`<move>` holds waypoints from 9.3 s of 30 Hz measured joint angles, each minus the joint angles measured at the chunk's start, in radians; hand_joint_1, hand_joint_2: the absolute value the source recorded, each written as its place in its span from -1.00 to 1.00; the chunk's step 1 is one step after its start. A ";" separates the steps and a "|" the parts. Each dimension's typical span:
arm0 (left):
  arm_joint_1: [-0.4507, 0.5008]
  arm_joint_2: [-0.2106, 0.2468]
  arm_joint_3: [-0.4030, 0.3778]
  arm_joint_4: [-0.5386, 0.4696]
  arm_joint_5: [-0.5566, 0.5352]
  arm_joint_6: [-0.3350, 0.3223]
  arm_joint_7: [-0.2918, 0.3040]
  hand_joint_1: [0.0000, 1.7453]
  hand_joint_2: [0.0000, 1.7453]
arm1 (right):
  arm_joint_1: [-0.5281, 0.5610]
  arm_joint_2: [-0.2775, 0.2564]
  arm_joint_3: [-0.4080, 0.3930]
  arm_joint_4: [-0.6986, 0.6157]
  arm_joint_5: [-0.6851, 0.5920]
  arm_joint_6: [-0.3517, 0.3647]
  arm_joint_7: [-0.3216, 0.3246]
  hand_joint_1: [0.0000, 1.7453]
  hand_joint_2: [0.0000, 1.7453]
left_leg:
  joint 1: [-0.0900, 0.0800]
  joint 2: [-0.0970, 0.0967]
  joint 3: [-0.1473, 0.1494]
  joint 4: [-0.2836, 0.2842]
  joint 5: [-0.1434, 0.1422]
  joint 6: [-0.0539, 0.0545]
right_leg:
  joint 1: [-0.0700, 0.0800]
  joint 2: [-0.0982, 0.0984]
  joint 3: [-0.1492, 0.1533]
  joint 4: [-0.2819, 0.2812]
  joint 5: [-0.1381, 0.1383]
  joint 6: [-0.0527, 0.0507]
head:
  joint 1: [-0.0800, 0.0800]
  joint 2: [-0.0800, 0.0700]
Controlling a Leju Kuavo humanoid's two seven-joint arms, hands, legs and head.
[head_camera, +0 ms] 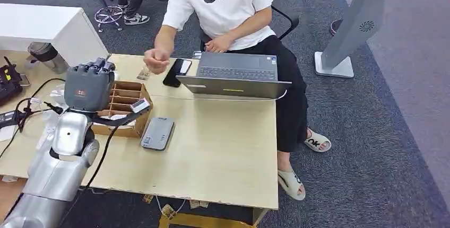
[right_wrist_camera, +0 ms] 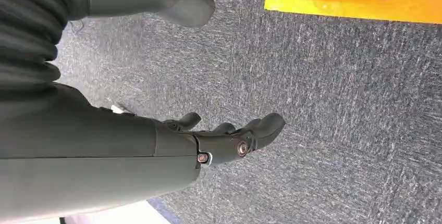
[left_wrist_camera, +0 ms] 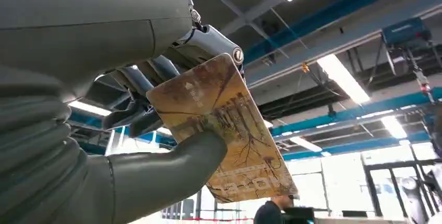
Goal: Pass the card to the sensor for recognition and then transmit it.
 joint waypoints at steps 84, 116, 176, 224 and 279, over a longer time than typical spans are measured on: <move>0.093 -0.117 -0.157 0.323 0.018 -0.026 0.054 1.00 1.00 | 0.001 0.000 0.000 0.000 -0.009 0.004 -0.014 -1.00 1.00 | 0.000 -0.001 -0.001 0.000 0.002 -0.001 | 0.000 -0.001 -0.001 0.000 0.002 0.000 | 0.000 0.000; -0.143 -0.023 -0.098 0.124 -0.030 -0.057 0.057 -1.00 1.00 | 0.000 0.000 0.000 0.000 0.010 0.003 0.009 -1.00 1.00 | 0.000 -0.001 -0.002 0.000 0.003 -0.001 | 0.000 -0.001 -0.002 0.001 0.003 -0.001 | 0.000 0.000; 0.310 0.222 -0.162 -0.254 0.186 -0.477 0.111 -1.00 1.00 | 0.006 0.000 -0.069 0.000 -0.057 0.002 0.021 -1.00 1.00 | 0.000 0.000 -0.004 -0.001 0.003 -0.001 | 0.000 -0.001 -0.003 0.001 0.002 -0.001 | 0.000 0.000; 0.236 0.092 0.001 -0.009 0.204 -0.444 0.153 -1.00 1.00 | 0.004 0.000 -0.069 0.000 -0.019 0.009 0.021 -1.00 1.00 | 0.000 -0.001 -0.004 -0.001 0.005 -0.001 | 0.000 -0.001 -0.004 0.000 0.003 -0.001 | 0.000 0.000; 0.184 0.037 0.041 0.122 0.172 -0.345 0.111 1.00 1.00 | 0.004 0.000 -0.069 0.000 0.006 0.021 0.013 -1.00 1.00 | 0.000 -0.001 -0.005 -0.001 0.005 -0.001 | 0.000 -0.001 -0.004 0.000 0.003 -0.001 | 0.000 0.000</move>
